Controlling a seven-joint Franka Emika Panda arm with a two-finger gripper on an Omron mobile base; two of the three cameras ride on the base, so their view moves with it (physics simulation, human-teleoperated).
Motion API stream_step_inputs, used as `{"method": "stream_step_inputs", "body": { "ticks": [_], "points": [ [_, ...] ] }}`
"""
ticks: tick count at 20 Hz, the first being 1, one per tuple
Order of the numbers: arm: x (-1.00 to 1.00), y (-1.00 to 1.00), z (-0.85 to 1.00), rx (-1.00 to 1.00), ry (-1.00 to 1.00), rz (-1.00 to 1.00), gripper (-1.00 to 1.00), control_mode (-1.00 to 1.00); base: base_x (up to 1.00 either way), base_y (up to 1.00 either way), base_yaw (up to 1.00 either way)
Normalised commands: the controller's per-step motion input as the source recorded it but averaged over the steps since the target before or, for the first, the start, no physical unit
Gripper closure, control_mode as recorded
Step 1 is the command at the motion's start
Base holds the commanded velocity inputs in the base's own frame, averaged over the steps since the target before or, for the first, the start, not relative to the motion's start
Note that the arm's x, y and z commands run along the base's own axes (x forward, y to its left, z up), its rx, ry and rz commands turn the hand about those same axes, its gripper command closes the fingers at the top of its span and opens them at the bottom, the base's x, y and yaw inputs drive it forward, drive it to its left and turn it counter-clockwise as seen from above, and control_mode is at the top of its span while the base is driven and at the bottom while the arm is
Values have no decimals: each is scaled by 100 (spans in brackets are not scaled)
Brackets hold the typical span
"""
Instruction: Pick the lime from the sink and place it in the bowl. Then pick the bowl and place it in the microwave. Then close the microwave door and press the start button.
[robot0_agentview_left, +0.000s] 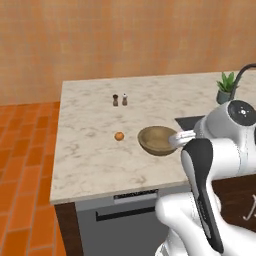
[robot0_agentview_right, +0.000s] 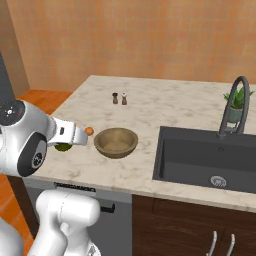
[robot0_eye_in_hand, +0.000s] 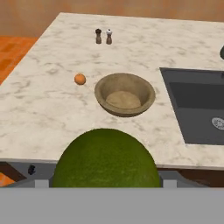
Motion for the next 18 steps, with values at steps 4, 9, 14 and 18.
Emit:
{"method": "stream_step_inputs", "body": {
  "ticks": [4, 9, 14, 18],
  "points": [
    [11, 0, 0, 0, 2, 0, 100, -100, 24, 0, 0],
    [76, -6, -4, 0, 14, 0, 100, -100, 0, 0, 0],
    [88, -18, -29, 0, 19, 0, 100, -100, 0, 0, 0],
    [77, -15, -58, 4, 20, 0, 100, -100, 0, 0, 0]
  ]
}}
